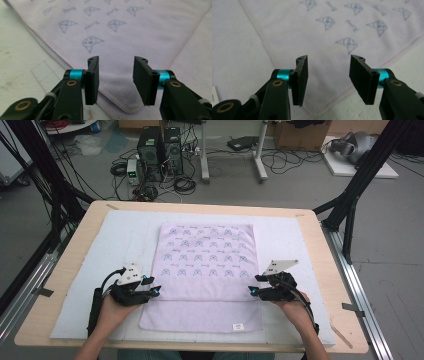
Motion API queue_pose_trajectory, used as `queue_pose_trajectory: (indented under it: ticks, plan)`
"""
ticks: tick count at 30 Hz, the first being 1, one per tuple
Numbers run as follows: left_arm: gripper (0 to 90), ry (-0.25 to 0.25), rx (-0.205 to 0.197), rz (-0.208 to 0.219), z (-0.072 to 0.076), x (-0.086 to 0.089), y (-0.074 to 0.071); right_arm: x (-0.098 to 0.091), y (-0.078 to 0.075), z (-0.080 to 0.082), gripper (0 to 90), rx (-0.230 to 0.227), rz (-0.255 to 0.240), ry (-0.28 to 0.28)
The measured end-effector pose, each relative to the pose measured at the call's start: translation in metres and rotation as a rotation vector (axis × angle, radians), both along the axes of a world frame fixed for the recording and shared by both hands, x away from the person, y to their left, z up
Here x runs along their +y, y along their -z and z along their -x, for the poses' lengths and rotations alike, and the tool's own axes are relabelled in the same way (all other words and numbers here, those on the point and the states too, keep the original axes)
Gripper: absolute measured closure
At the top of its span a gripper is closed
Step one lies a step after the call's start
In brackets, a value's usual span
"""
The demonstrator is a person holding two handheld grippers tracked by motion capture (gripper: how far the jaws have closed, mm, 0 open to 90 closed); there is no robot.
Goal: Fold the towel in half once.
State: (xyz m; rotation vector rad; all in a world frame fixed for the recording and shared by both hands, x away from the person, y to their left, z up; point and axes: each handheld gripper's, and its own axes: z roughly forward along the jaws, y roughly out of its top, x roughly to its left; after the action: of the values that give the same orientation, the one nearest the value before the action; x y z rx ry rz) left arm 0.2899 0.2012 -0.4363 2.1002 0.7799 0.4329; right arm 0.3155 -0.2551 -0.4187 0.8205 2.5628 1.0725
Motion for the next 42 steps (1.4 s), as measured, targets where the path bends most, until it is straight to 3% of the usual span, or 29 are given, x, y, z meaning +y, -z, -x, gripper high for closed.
queue_pose_trajectory:
  ticks: [3,8,12,14,17,22,30,36,39,42]
  plan:
    - [60.3,0.033,0.029,-0.010,0.001,-0.001,0.006,0.000,0.007,0.005,51.9,0.007,0.006,-0.010]
    - [68.2,0.050,0.036,-0.008,0.002,-0.001,0.011,0.003,0.019,0.007,59.4,0.026,0.038,-0.032]
    - [71.6,0.041,0.039,-0.011,0.003,-0.002,0.011,0.003,0.020,0.008,69.1,0.035,0.018,-0.040]
    - [81.0,0.045,0.037,-0.010,0.003,-0.003,0.011,0.004,0.019,0.009,78.2,0.038,0.020,-0.061]
    - [86.5,0.041,0.034,-0.019,0.003,-0.004,0.010,0.006,0.018,0.008,83.8,0.045,0.028,-0.068]
    - [87.7,0.031,0.029,-0.003,0.002,-0.001,0.005,0.009,0.010,0.007,87.0,0.048,0.038,-0.071]
    - [87.6,0.010,-0.019,0.050,0.004,0.010,-0.027,0.002,-0.020,0.008,87.0,-0.009,-0.026,-0.072]
    - [87.7,0.026,-0.051,0.051,0.024,0.014,-0.047,0.000,-0.042,0.026,87.0,-0.060,-0.067,-0.102]
    - [87.7,0.043,-0.060,0.056,0.044,0.019,-0.051,-0.001,-0.050,0.048,87.0,-0.072,-0.070,-0.139]
    - [85.6,0.106,-0.002,0.052,0.062,0.023,-0.044,-0.004,-0.050,0.069,84.8,-0.051,-0.071,-0.194]
